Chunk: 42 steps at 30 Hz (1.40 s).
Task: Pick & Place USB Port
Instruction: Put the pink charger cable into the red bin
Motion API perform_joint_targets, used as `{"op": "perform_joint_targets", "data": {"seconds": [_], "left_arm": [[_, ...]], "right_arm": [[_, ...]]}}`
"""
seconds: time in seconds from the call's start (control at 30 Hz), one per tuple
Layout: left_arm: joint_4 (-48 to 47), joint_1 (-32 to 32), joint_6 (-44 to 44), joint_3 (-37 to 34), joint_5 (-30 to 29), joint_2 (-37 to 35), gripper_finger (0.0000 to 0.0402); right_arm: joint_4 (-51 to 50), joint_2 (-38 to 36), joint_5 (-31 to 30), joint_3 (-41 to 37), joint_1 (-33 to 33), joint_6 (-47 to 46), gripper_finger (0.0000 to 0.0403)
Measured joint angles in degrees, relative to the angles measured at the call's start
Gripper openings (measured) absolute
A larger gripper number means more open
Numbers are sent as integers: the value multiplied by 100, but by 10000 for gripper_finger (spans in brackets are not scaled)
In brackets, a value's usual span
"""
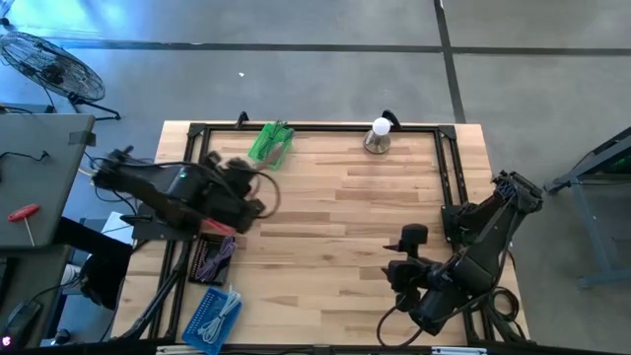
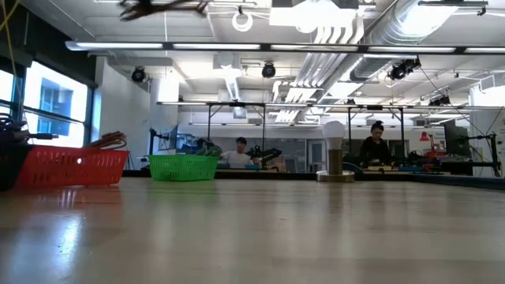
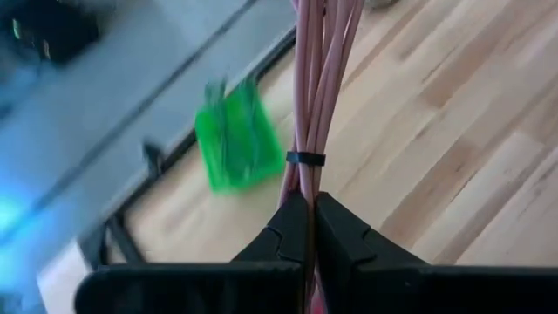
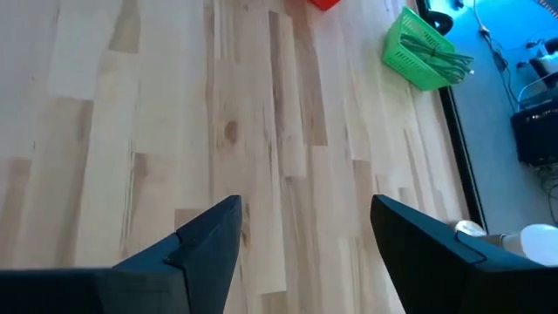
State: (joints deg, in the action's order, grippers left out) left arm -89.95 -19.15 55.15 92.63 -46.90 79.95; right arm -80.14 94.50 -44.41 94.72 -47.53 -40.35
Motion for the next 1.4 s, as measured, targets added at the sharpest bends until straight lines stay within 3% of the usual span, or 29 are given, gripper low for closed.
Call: {"op": "perform_joint_targets", "data": {"seconds": [0.3,0.47,0.63,1.03,1.2,1.4], "left_arm": [[109,-679,1982,-2593,746,-1446,1],[690,-1165,2837,-3584,885,-1767,1],[1110,-1475,3315,-4343,1087,-1800,1],[1920,-1539,3375,-5124,1546,-1800,2],[2170,-1539,3234,-5301,1804,-1791,38],[2307,-1537,3312,-5346,1490,-1790,88]], "right_arm": [[316,0,125,0,364,840,247],[631,0,743,0,702,1334,247],[771,0,838,0,957,1600,247],[858,0,831,0,1159,1644,247],[932,1,831,0,1156,1643,247],[1126,2,827,1,1156,1870,247]]}}
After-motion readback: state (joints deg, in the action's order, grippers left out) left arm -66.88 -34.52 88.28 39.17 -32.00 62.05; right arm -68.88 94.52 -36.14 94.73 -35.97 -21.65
